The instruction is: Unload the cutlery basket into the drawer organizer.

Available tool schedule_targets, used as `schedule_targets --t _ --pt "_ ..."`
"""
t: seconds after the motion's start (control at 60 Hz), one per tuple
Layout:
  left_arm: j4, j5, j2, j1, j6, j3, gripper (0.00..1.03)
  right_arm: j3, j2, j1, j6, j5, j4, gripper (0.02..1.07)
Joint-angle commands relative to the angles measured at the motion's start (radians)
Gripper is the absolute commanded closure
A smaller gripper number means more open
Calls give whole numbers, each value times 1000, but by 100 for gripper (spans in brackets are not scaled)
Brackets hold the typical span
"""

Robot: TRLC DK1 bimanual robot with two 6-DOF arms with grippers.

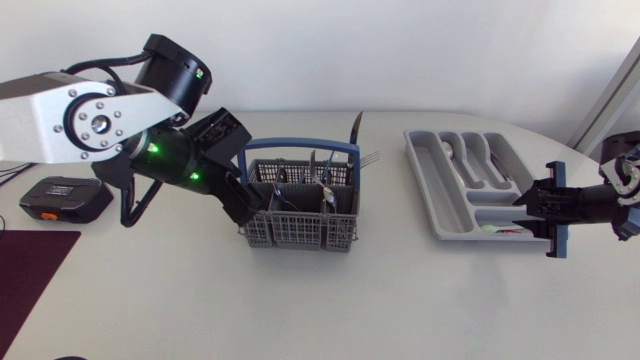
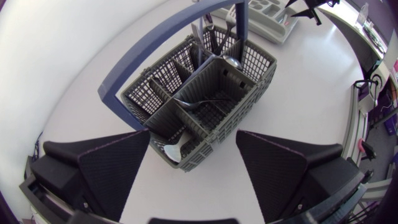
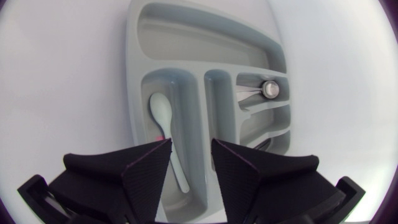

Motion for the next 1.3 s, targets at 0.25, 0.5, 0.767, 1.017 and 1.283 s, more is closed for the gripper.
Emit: schedule_targets --t 0.25,0.5,0.767,1.017,1.283 --pt "-87 -64 30 -8 -82 51 12 -191 -295 146 200 -18 9 51" --pt "-159 -120 65 16 -153 96 31 -274 -482 273 321 -7 -2 50" --pt "-168 -161 130 15 -227 128 57 -338 -590 408 430 59 -8 50" --pt "-174 -216 206 7 -268 142 59 -361 -660 451 465 66 -28 50" --pt "-174 -222 243 -14 -291 168 74 -395 -688 457 470 70 -25 50"
